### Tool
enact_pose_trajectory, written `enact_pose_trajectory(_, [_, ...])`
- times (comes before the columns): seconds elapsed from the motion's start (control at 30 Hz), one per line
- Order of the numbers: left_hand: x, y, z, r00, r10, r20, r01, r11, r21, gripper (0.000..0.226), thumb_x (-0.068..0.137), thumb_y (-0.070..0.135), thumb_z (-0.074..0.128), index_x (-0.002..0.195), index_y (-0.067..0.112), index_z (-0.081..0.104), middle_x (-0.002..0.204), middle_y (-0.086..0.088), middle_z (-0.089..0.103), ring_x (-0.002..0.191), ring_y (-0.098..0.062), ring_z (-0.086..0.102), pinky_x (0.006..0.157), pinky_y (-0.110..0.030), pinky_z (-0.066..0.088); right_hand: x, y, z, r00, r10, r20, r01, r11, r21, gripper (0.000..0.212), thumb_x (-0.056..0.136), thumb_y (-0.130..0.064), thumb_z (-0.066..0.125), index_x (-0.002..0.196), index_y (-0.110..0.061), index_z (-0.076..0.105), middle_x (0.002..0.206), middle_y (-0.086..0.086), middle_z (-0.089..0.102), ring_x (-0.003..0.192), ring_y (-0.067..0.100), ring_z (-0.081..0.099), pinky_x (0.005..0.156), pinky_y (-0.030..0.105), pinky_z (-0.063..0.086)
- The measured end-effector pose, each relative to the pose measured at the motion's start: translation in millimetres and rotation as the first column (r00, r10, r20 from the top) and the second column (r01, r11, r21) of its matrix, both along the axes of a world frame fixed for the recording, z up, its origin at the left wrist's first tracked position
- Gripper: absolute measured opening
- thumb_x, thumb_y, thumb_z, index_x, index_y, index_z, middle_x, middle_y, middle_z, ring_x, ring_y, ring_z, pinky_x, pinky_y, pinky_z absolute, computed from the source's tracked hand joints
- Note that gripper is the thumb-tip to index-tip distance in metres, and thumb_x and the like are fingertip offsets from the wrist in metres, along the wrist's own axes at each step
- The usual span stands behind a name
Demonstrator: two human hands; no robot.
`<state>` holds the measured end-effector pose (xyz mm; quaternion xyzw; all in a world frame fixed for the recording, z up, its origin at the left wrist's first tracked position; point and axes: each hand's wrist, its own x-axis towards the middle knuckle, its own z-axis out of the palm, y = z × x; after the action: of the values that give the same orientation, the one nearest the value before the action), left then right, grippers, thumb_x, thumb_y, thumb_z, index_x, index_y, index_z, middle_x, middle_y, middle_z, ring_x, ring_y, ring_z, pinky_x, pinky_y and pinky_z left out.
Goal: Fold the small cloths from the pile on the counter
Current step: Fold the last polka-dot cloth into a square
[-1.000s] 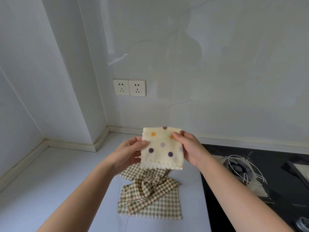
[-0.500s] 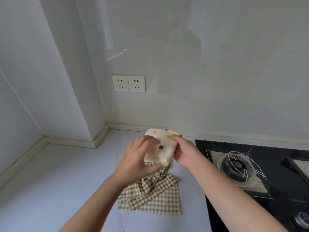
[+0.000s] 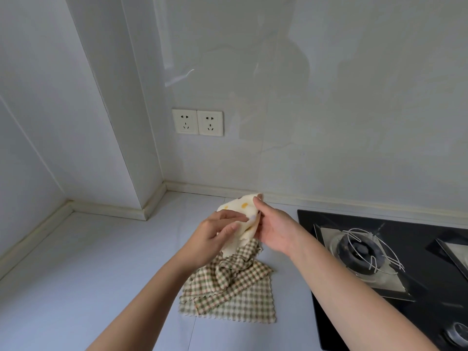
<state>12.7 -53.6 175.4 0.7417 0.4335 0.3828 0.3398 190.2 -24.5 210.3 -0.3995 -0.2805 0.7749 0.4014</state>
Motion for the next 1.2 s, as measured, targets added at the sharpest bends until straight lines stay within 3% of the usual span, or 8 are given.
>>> enact_pose_trajectory(0.1, [-2,-1,6,0.999,0.031,0.045,-0.029,0.999,-0.033,0.031,0.098,0.037,0.048,0.112,0.022,0.072,0.118,0.012,0.064,0.114,-0.006,0.057,0.097,-0.029,0.047,1,-1,0,0.999,0.052,0.002,-0.052,0.998,0.02,0.047,0.094,-0.032,0.054,0.127,0.001,0.058,0.123,0.019,0.065,0.099,0.026,0.068,0.072,0.032,0.059])
enact_pose_trajectory(0.3, [2,-7,3,0.966,0.076,-0.248,-0.023,0.978,0.209,0.041,0.088,0.05,0.051,0.12,0.029,0.067,0.121,0.016,0.06,0.106,0.002,0.054,0.085,-0.014,0.042,2,0,-2,0.999,0.051,0.0,-0.051,0.999,-0.017,0.049,0.095,-0.032,0.054,0.13,0.003,0.055,0.128,0.022,0.061,0.104,0.03,0.064,0.086,0.036,0.056])
enact_pose_trajectory(0.5, [6,-8,7,0.986,0.1,-0.13,-0.085,0.99,0.117,0.037,0.095,0.038,0.042,0.094,0.019,0.074,0.1,0.012,0.067,0.089,-0.005,0.06,0.074,-0.023,0.047,4,-3,-4,0.998,0.057,0.015,-0.056,0.998,-0.033,0.044,0.089,-0.028,0.061,0.122,0.002,0.059,0.109,0.017,0.068,0.093,0.025,0.068,0.082,0.034,0.058])
enact_pose_trajectory(0.63, [11,-8,17,0.947,0.277,0.163,-0.24,0.946,-0.217,0.037,0.102,0.02,0.042,0.069,0.015,0.059,0.06,0.008,0.053,0.054,-0.006,0.046,0.053,-0.022,0.039,11,-4,-6,0.99,0.116,0.075,-0.116,0.993,-0.003,0.034,0.09,-0.008,0.06,0.121,0.004,0.059,0.109,0.019,0.067,0.097,0.028,0.066,0.086,0.037,0.057])
enact_pose_trajectory(0.73, [11,-5,25,0.886,0.398,0.237,-0.282,0.87,-0.404,0.034,0.102,0.022,0.04,0.076,0.017,0.062,0.07,-0.002,0.061,0.066,-0.016,0.054,0.063,-0.027,0.044,15,-4,-5,0.965,0.158,0.21,-0.162,0.987,0.0,0.022,0.094,0.005,0.049,0.114,0.004,0.06,0.104,0.019,0.069,0.092,0.028,0.069,0.076,0.039,0.059])
enact_pose_trajectory(0.87, [3,3,34,0.85,0.426,0.309,-0.192,0.797,-0.573,0.031,0.102,0.031,0.041,0.095,0.012,0.065,0.089,-0.01,0.068,0.079,-0.023,0.062,0.078,-0.04,0.049,19,2,1,0.949,0.162,0.271,-0.158,0.987,-0.038,0.02,0.098,-0.002,0.046,0.111,0.001,0.061,0.104,0.018,0.07,0.092,0.029,0.069,0.071,0.039,0.056])
enact_pose_trajectory(1.0, [5,4,36,0.953,0.244,0.18,-0.141,0.881,-0.451,0.022,0.09,0.033,0.064,0.105,0.017,0.063,0.1,-0.003,0.072,0.092,-0.019,0.069,0.083,-0.037,0.056,16,6,6,0.953,0.143,0.268,-0.142,0.99,-0.023,0.024,0.099,-0.008,0.049,0.115,0.003,0.062,0.096,0.017,0.072,0.08,0.025,0.072,0.06,0.033,0.057])
enact_pose_trajectory(1.2, [4,6,34,0.922,0.363,0.135,-0.28,0.865,-0.417,0.013,0.094,0.015,0.057,0.097,0.011,0.069,0.095,-0.01,0.072,0.086,-0.024,0.068,0.08,-0.042,0.055,18,10,2,0.93,0.144,0.337,-0.142,0.989,-0.032,0.018,0.098,-0.009,0.051,0.106,0.002,0.063,0.095,0.016,0.072,0.082,0.025,0.071,0.065,0.034,0.057])
